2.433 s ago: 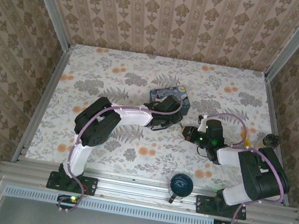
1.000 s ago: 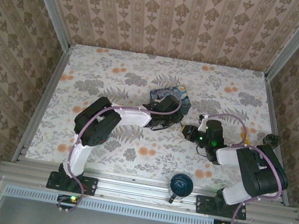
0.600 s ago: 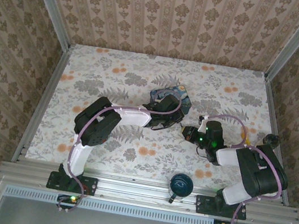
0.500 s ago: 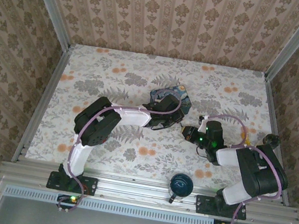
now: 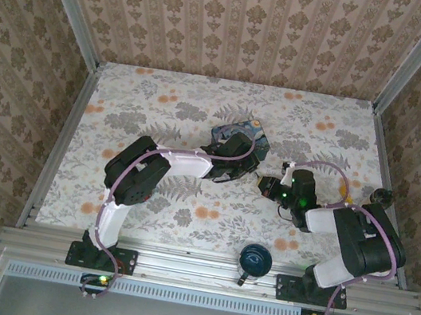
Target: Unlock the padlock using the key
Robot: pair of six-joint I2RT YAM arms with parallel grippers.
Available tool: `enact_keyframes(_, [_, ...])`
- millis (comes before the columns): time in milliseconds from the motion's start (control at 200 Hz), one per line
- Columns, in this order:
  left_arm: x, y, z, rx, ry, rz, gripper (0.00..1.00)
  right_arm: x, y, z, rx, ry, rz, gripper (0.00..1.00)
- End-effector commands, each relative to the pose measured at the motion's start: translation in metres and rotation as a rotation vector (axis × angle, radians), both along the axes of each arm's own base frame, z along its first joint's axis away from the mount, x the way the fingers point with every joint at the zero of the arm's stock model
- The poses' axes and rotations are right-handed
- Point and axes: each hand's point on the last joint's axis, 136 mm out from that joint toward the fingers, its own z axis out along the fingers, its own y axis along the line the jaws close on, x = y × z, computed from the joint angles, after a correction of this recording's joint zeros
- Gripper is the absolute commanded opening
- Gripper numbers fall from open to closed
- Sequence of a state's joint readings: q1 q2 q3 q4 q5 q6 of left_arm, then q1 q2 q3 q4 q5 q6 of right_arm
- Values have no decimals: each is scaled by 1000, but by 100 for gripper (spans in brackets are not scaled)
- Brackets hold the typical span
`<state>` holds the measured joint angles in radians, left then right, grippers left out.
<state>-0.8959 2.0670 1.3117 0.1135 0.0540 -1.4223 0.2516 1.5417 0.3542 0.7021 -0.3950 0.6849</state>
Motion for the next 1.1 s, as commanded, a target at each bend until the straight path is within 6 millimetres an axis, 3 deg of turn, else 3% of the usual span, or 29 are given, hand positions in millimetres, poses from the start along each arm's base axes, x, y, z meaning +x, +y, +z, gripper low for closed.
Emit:
enact_keyframes(0, [-5, -4, 6, -55, 41, 0, 0, 15, -3, 14, 11, -54, -31, 0])
enact_keyframes(775, [-6, -8, 4, -70, 52, 0, 0, 10, 7, 9, 48, -46, 19, 0])
enact_keyframes(1095, [-16, -12, 1, -81, 90, -42, 0, 19, 12, 15, 44, -57, 48, 0])
